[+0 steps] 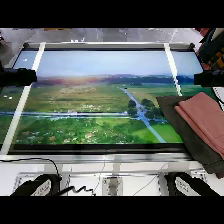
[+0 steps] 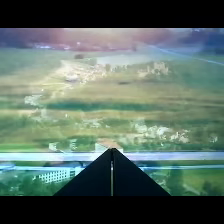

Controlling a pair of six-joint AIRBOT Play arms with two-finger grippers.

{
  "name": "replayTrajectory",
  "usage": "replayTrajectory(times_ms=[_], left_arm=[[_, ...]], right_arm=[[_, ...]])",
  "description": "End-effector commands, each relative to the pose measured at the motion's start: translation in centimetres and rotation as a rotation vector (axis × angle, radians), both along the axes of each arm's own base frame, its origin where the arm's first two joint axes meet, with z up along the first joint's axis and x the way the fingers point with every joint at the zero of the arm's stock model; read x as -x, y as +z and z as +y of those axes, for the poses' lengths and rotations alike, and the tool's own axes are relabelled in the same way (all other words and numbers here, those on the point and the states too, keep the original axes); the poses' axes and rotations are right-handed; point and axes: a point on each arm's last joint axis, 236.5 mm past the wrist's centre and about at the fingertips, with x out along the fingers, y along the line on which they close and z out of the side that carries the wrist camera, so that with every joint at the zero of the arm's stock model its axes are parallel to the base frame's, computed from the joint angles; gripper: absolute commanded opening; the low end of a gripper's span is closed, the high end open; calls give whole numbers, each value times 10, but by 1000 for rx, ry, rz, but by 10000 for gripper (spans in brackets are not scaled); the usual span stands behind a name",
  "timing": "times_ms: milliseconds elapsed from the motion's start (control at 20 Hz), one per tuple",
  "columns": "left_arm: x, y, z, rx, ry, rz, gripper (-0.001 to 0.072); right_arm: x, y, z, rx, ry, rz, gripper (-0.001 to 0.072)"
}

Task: Fold the clothes and pants, and hang the long-sleeved shirts on hangers.

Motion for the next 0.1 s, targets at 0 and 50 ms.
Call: replayTrajectory(times_ms=[0, 50], left_arm=[[0, 0, 0, 1, 3, -1, 13], [0, 0, 0, 1, 3, -1, 13]], right_arm=[[0, 0, 1, 0, 3, -2, 20], [0, 0, 1, 0, 3, -2, 20]])
